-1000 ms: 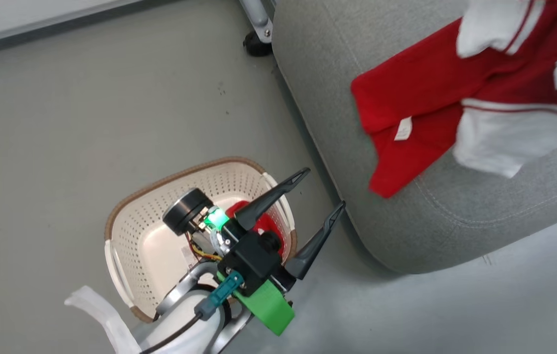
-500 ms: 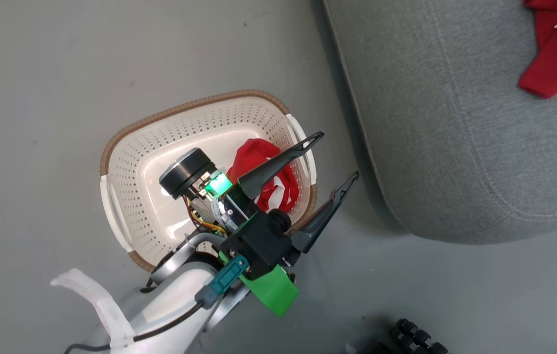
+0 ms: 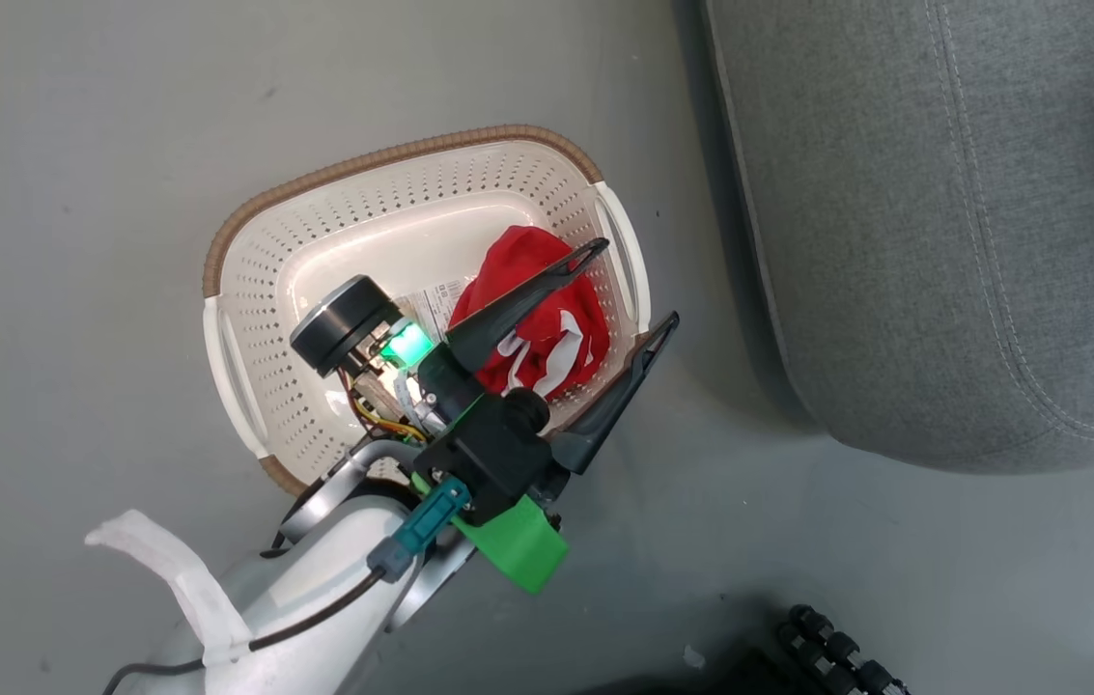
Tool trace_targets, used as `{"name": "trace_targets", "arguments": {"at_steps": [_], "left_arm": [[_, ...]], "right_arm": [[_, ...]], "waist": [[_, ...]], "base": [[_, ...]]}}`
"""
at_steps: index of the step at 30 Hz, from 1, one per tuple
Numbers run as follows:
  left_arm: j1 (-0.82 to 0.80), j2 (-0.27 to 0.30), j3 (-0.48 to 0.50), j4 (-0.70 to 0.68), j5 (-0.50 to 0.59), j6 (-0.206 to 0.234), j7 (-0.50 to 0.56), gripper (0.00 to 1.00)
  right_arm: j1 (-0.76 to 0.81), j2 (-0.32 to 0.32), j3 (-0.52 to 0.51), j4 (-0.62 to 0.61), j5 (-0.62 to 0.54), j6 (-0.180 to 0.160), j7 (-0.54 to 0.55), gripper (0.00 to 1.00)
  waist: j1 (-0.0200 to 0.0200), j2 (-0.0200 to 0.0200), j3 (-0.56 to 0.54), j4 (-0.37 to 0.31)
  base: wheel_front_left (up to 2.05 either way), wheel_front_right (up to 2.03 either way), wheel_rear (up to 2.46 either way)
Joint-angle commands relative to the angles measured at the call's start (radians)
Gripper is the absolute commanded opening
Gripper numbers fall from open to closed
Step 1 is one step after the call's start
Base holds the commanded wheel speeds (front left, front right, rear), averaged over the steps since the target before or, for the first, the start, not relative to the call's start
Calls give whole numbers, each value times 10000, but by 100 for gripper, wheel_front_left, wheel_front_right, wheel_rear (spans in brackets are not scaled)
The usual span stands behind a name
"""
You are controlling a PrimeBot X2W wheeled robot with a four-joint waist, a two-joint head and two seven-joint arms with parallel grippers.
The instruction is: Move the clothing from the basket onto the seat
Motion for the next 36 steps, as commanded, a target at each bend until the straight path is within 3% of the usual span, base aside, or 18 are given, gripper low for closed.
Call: {"name": "trace_targets", "arguments": {"at_steps": [1,2,12,21,27,36], "left_arm": [[137,47,26,44,-112,84,-76,100],[200,50,44,98,-162,106,-135,100],[804,-139,137,615,-541,464,-724,100],[1483,-304,632,1052,-1085,1016,-1267,100],[1925,-394,1381,1265,-1455,1544,-1485,100],[2668,-477,3101,1004,-1673,2159,-1535,100]], "right_arm": [[302,116,-60,15,-13,-6,-43,75],[510,294,-106,47,-51,-8,-43,100],[2525,1422,-397,-626,-317,-8,-39,100],[4353,2344,-335,-2110,-580,-6,-40,100],[5397,2868,83,-3403,-889,-6,-40,100],[6626,3118,1192,-4991,-1178,-6,-40,100]], "waist": [[-2,-1,-168,-53],[-2,-1,-264,-56],[-2,-1,-1542,31],[-2,-1,-2772,218],[-2,-1,-3436,495],[-2,-1,-4069,1132]], "base": [[0,0,0],[0,0,0],[0,0,0],[0,0,0],[0,0,0],[0,0,0]]}}
